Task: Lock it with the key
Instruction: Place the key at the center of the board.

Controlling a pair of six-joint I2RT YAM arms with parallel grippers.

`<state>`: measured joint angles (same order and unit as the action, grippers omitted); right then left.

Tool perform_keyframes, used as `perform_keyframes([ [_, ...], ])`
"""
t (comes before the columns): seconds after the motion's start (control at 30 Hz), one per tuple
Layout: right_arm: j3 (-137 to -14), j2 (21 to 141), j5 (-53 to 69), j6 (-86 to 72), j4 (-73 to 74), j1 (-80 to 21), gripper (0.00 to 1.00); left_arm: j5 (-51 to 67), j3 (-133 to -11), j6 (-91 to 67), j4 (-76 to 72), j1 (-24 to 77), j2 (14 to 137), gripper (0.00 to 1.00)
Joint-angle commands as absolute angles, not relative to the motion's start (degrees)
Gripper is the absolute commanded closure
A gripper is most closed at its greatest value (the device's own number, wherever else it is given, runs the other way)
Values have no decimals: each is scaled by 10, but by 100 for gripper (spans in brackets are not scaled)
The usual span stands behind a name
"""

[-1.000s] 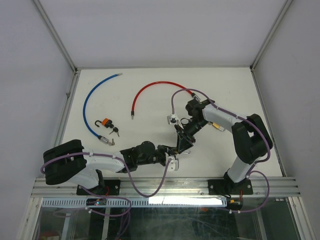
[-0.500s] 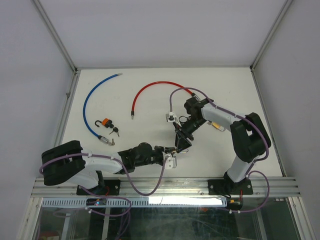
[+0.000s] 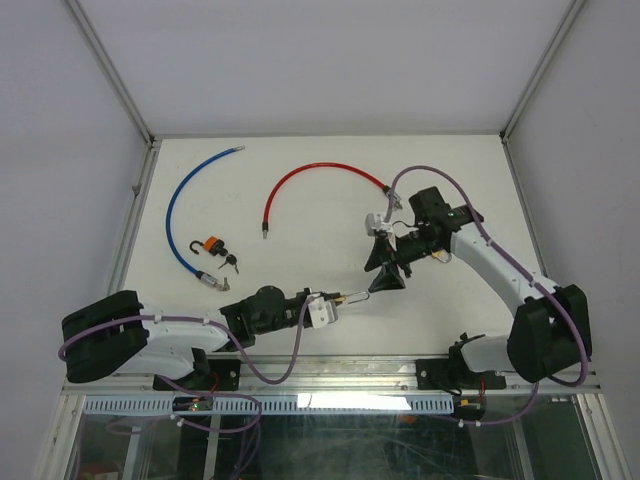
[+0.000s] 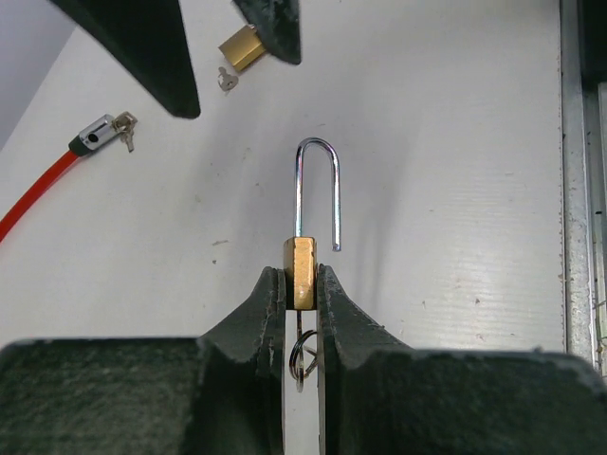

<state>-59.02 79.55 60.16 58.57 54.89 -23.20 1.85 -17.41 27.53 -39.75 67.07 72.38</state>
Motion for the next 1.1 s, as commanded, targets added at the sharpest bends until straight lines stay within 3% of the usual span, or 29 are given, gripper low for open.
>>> perform_keyframes([
  [0.0,-550,750,662,675,525,-215,38,36,-156,218,-478,658,684,100],
  [0.37,-536,796,657,563,449,-227,43,23,-150,187,-481,646,657,100],
  [0.6,-536,817,663,530,434,-247,67,9,-151,178,-483,646,651,100],
  [1.07,-554,827,696,543,466,-255,83,-12,-147,176,-484,643,641,100],
])
